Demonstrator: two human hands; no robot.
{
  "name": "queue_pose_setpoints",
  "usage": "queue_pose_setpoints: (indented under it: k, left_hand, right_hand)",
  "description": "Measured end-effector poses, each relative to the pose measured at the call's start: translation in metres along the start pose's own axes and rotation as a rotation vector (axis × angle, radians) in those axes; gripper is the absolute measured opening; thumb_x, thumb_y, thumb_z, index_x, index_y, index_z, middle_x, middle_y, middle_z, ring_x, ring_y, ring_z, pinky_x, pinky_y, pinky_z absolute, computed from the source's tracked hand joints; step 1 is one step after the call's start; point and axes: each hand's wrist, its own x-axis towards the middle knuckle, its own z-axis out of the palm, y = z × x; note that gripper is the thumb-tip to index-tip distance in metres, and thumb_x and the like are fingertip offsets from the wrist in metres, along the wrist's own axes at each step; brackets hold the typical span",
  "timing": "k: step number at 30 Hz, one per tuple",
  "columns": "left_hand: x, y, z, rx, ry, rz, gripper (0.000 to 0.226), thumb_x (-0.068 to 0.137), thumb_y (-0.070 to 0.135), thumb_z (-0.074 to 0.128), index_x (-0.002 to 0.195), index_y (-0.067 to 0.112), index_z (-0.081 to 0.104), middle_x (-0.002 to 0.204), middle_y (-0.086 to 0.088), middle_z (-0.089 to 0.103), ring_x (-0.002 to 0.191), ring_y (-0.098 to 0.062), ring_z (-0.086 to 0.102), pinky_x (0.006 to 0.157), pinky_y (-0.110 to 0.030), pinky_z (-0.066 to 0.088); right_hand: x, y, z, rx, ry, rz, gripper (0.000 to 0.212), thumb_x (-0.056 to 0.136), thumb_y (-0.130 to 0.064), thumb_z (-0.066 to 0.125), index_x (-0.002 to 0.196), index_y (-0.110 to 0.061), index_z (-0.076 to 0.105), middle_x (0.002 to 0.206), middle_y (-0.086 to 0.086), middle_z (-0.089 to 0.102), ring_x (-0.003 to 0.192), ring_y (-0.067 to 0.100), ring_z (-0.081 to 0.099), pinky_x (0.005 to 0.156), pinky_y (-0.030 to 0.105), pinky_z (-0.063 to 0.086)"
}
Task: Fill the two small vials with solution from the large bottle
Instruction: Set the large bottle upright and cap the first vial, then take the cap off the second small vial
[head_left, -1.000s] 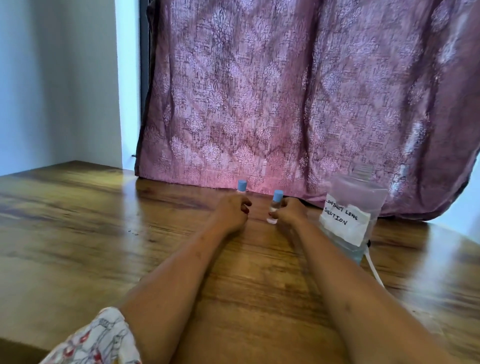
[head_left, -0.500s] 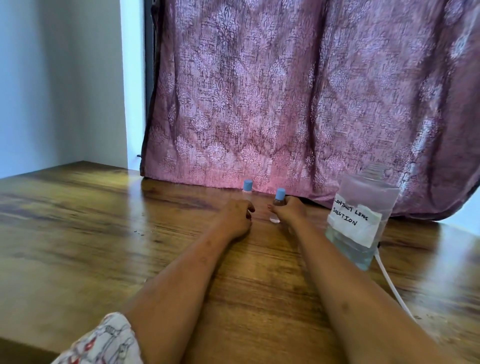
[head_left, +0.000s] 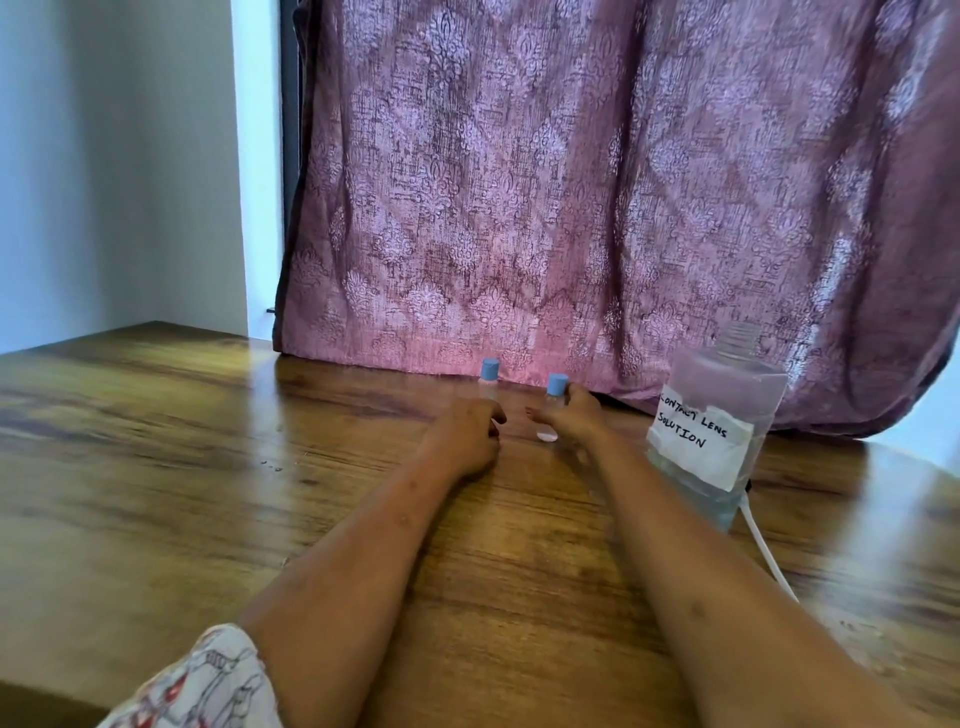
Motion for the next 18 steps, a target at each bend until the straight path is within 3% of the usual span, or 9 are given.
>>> queue_pose_setpoints:
  k: [5, 12, 16, 18]
  left_hand:
    - [0.000, -0.001, 0.000, 0.001, 0.011, 0.000, 0.034, 0.085, 0.016, 0.061, 0.119, 0.017, 0.057, 0.115, -0.005, 0.065, 0.105, -0.018, 0.060, 0.097, -0.037, 0.049]
    - [0.002, -0.003, 0.000, 0.001, 0.020, 0.001, 0.034, 0.085, 0.017, 0.062, 0.119, 0.016, 0.058, 0.115, -0.006, 0.065, 0.104, -0.018, 0.061, 0.097, -0.035, 0.048]
    - [0.001, -0.005, 0.000, 0.000, 0.022, -0.010, 0.034, 0.086, 0.016, 0.060, 0.120, 0.015, 0.057, 0.117, -0.006, 0.064, 0.107, -0.019, 0.060, 0.098, -0.036, 0.048]
    - [0.001, -0.006, -0.002, -0.004, 0.045, -0.016, 0.034, 0.087, 0.015, 0.059, 0.120, 0.014, 0.057, 0.117, -0.007, 0.065, 0.108, -0.020, 0.059, 0.099, -0.035, 0.047]
  right_hand:
    - [0.003, -0.005, 0.004, -0.040, 0.119, -0.010, 0.049, 0.081, -0.013, 0.069, 0.127, -0.005, 0.053, 0.128, 0.012, 0.058, 0.114, 0.027, 0.056, 0.097, 0.037, 0.045]
    - [0.010, 0.002, 0.000, 0.062, 0.032, -0.037, 0.043, 0.086, -0.002, 0.060, 0.128, -0.005, 0.050, 0.127, 0.014, 0.058, 0.112, 0.026, 0.057, 0.085, 0.029, 0.046]
    - [0.006, -0.001, -0.004, 0.105, 0.001, -0.035, 0.059, 0.084, -0.005, 0.064, 0.137, -0.009, 0.038, 0.133, 0.010, 0.051, 0.116, 0.026, 0.054, 0.086, 0.029, 0.045]
    - [0.002, -0.008, -0.007, 0.116, 0.063, -0.098, 0.067, 0.084, -0.004, 0.063, 0.141, -0.011, 0.029, 0.140, 0.013, 0.043, 0.121, 0.028, 0.049, 0.087, 0.028, 0.044]
